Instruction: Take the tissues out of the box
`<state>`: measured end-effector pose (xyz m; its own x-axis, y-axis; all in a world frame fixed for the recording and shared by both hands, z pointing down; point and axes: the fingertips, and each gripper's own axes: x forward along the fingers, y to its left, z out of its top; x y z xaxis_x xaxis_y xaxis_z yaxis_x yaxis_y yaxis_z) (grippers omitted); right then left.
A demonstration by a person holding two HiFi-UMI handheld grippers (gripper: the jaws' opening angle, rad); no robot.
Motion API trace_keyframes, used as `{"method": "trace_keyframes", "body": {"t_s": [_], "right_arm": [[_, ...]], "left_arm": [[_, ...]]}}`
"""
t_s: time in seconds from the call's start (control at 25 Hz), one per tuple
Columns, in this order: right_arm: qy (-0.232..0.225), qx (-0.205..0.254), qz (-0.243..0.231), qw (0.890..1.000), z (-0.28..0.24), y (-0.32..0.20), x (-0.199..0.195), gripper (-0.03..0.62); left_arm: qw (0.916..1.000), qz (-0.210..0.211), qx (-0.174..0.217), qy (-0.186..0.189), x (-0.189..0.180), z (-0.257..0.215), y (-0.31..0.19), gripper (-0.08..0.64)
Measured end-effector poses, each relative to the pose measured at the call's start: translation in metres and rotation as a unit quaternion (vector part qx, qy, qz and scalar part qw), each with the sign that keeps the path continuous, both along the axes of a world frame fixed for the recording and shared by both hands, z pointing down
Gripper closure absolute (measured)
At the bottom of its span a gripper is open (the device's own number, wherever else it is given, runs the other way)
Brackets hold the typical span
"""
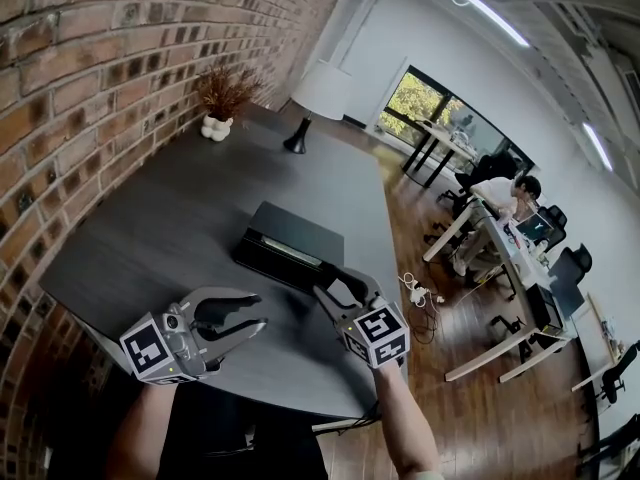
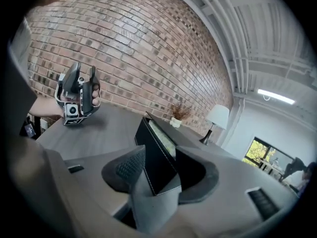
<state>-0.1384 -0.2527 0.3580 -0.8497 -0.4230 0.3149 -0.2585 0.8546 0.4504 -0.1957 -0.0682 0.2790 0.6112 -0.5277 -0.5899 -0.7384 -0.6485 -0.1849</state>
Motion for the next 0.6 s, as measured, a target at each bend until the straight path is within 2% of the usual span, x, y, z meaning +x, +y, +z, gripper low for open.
{"method": "trace_keyframes", "body": {"t_s": [0.16,0.44,0.52,0.6], "right_arm": [[-0.001,0.027,0.002,1.000,-0.003,0.000,-0.001,0.393],[-0.031,0.063,0.005,0.997,-0.017,0.000,-0.006,0.393],[-0.054,0.085,0.011,0.995,-0.022,-0.003,-0.008,0.392],[-0.074,0.103,0.017,0.992,-0.026,-0.006,-0.009,0.393]], "left_arm": [[1.0000,0.001,0.000,0.001,0.000,0.000,0.000,0.446],[0.9999,0.010,-0.012,-0.001,0.000,0.003,-0.004,0.446],[0.9997,0.012,-0.023,0.003,-0.002,0.005,-0.008,0.446],[0.9987,-0.003,-0.051,-0.005,-0.004,0.010,-0.020,0.457]]}}
